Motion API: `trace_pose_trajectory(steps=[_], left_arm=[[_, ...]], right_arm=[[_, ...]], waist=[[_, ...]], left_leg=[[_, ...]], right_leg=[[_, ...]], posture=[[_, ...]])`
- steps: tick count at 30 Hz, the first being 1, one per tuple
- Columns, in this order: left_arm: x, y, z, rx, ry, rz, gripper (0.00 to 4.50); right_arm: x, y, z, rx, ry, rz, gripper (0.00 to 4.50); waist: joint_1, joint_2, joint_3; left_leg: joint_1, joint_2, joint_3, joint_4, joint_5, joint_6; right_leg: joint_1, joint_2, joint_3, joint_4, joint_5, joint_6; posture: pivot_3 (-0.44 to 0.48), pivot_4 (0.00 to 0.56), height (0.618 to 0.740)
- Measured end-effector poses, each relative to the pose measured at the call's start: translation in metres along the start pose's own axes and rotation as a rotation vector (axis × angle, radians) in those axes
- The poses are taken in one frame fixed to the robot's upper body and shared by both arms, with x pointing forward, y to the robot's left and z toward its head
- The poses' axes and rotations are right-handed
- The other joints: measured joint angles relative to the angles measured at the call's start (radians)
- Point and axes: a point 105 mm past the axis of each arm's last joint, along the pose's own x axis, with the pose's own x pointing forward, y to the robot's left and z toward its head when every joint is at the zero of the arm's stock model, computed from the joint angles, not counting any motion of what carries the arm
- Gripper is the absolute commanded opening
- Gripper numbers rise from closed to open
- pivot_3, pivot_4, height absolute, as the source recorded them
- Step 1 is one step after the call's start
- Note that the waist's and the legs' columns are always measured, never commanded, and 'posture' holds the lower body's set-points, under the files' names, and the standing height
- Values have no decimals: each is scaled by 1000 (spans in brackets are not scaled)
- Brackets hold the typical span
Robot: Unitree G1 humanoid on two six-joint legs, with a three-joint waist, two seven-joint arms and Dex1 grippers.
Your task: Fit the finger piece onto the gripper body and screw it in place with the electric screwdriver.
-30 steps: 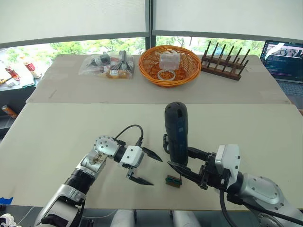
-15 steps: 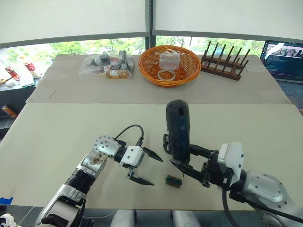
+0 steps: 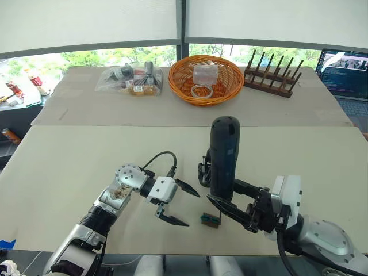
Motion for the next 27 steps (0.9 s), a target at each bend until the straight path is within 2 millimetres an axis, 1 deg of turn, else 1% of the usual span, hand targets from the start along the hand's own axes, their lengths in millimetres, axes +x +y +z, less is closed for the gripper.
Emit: trace_pose_trajectory(steps=[5,14,27], left_arm=[[0,0,2,-9,-5,-4,4500],[1,4,13,3,-15,-11,4500],[1,4,15,3,-15,-13,4500]], right_arm=[[0,1,0,-25,-15,-14,1934],[0,0,0,-42,-19,-24,1934],[2,1,0,-46,-18,-15,1934]], waist=[[1,0,0],[1,0,0],[1,0,0]], left_leg=[[0,0,0,0,0,0],[0,0,0,0,0,0],[0,0,0,0,0,0]], right_leg=[[0,0,0,0,0,0],[0,0,0,0,0,0],[0,0,0,0,0,0]], posture=[[0,150,740],[0,150,740],[0,150,740]])
